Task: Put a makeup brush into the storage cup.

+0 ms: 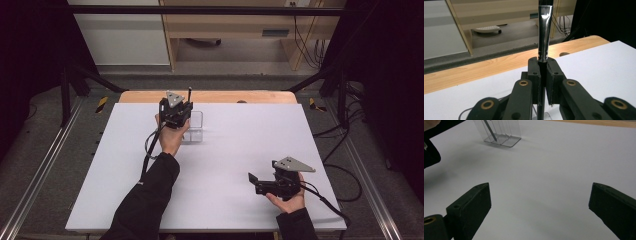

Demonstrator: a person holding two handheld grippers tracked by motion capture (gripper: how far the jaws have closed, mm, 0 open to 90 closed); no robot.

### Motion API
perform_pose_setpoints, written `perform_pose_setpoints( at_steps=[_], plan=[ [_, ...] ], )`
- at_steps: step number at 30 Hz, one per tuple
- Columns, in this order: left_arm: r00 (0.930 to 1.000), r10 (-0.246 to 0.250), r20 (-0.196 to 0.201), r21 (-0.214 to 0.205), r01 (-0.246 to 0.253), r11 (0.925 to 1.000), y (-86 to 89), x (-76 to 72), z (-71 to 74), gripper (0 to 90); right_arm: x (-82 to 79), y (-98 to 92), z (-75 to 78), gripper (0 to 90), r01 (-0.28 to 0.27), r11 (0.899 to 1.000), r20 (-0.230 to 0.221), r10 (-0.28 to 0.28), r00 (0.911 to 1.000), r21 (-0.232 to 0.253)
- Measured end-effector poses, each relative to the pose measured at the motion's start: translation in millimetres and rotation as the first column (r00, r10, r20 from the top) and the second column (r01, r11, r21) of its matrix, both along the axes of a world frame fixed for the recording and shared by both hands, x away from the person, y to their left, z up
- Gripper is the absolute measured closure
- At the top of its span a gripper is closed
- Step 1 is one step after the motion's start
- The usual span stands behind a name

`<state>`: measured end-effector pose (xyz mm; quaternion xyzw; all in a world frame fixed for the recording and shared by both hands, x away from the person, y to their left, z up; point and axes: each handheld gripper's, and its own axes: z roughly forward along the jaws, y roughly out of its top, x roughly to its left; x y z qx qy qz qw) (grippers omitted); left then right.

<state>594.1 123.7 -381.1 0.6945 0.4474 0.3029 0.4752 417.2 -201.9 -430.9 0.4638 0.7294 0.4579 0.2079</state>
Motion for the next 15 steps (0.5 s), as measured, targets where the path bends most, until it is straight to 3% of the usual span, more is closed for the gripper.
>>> perform_pose_setpoints(
  at_steps=[15],
  plan=[
    [1.0000, 0.005, -0.001, 0.012, -0.005, 0.9999, 2.6, -3.7, -10.8, 83.2, 0.1, 0.4, -0.1, 4.9, -0.001, 1.000, -0.002, 0.001, 1.0000, 0.003]
  ],
)
